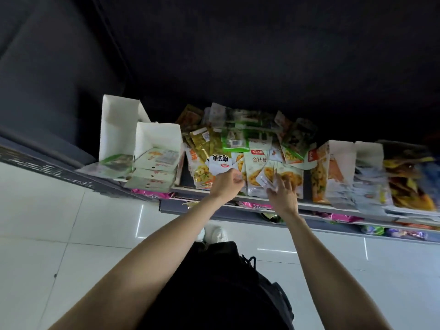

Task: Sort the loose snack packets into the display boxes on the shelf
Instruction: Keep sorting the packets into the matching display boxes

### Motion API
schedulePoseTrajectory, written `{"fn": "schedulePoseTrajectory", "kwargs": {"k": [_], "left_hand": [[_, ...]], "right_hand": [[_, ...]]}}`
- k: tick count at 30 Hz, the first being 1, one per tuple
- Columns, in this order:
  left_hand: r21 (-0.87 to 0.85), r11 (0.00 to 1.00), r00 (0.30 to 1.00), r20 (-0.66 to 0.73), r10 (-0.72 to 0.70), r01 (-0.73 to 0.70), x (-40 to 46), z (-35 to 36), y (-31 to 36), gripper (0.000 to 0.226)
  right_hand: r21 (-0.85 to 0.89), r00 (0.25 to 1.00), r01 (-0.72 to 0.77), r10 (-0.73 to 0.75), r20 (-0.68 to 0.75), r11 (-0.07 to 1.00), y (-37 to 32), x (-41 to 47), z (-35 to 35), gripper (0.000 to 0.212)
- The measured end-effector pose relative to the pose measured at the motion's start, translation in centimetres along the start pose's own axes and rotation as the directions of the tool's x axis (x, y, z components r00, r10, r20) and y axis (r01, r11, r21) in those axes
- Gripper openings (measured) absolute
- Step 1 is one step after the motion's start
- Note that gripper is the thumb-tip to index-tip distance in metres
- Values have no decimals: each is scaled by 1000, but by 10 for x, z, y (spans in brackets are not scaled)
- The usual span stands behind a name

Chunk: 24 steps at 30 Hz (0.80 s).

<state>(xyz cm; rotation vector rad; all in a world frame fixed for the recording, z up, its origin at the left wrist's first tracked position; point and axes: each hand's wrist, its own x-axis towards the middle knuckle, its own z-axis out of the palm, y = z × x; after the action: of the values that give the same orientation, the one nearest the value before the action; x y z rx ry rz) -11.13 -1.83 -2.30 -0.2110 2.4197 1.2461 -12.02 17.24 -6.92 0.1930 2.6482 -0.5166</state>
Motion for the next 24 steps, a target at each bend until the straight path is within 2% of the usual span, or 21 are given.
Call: {"fn": "schedulePoseTrajectory", "kwargs": {"k": [3, 6, 9, 11, 15, 17, 19, 22, 24], "left_hand": [[-15, 992, 992, 31, -123, 123, 18, 29, 11, 26], [-53, 983, 984, -23, -178, 176, 30, 45, 13, 21], [-18, 976, 972, -80, -220, 219, 33, 47, 15, 28], [53, 975, 971, -111, -210, 217, 31, 42, 19, 25], [220, 968, 981, -175, -83, 121, 17, 9, 20, 16], [247, 967, 982, -189, -23, 70, 6, -12, 16, 16], [227, 974, 984, -175, 28, 13, -7, -30, 14, 14], [270, 960, 976, -178, 122, -70, -28, -51, 17, 12], [362, 923, 960, -186, 210, -132, -40, -63, 20, 13]], "right_hand": [[-33, 997, 3, 0, 81, 999, 5, 1, 1, 62], [-48, 994, 11, -6, 105, 999, 6, 1, -2, 62], [-87, 995, 60, -52, 91, 994, 10, 3, -6, 60], [-78, 993, 88, -81, 81, 993, 13, 4, -11, 54], [-76, 998, 67, -66, 22, 995, 5, 0, -29, 44], [19, 986, 149, -147, -81, 989, -9, -7, -35, 48], [205, 958, 273, -246, -146, 940, -27, -13, -39, 58], [484, 960, 275, -268, -86, 831, -57, -16, -49, 81], [630, 950, 271, -309, -51, 728, -72, -15, -57, 99]]}}
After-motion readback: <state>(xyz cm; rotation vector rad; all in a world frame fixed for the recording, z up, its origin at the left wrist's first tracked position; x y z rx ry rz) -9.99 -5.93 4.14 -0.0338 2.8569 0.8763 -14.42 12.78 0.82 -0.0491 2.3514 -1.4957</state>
